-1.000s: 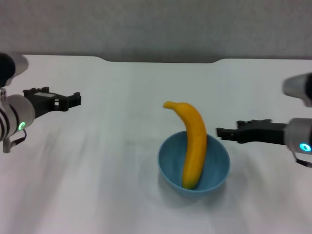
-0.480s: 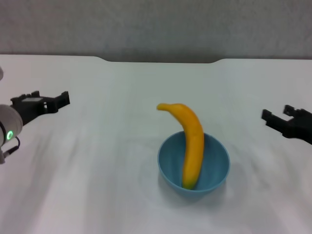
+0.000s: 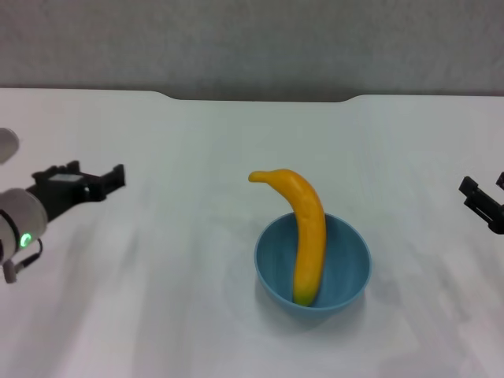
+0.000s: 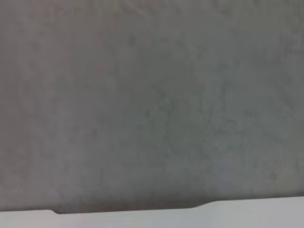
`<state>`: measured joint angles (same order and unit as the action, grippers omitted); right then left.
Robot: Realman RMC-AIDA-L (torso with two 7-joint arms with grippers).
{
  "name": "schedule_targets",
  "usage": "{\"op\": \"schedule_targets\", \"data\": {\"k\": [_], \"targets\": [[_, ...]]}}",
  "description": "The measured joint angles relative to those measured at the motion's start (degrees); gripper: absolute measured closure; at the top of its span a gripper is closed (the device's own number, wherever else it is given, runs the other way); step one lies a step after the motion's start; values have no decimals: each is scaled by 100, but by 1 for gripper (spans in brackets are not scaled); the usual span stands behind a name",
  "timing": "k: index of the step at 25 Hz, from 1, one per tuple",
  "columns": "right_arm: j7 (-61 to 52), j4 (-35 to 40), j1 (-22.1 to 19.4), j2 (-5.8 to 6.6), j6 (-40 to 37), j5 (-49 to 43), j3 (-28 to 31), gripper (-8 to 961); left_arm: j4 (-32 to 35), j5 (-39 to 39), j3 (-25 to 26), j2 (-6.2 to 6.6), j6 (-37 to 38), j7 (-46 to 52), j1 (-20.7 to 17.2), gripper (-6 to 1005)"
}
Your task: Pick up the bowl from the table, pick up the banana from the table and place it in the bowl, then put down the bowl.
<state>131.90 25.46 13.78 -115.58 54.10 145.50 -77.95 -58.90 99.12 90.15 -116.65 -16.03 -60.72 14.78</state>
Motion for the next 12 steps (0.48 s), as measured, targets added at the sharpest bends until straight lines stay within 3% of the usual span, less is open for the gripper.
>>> {"op": "schedule_targets", "data": {"k": [6,12], "targets": [[78,-272,26,-7,341,34,126,183,55,-1769,-329,0,-134,-1793,-140,185],[162,-668,2,-18,1441,171,413,183,234,-3273,-74,12,-947,-2986,-277,185]]}}
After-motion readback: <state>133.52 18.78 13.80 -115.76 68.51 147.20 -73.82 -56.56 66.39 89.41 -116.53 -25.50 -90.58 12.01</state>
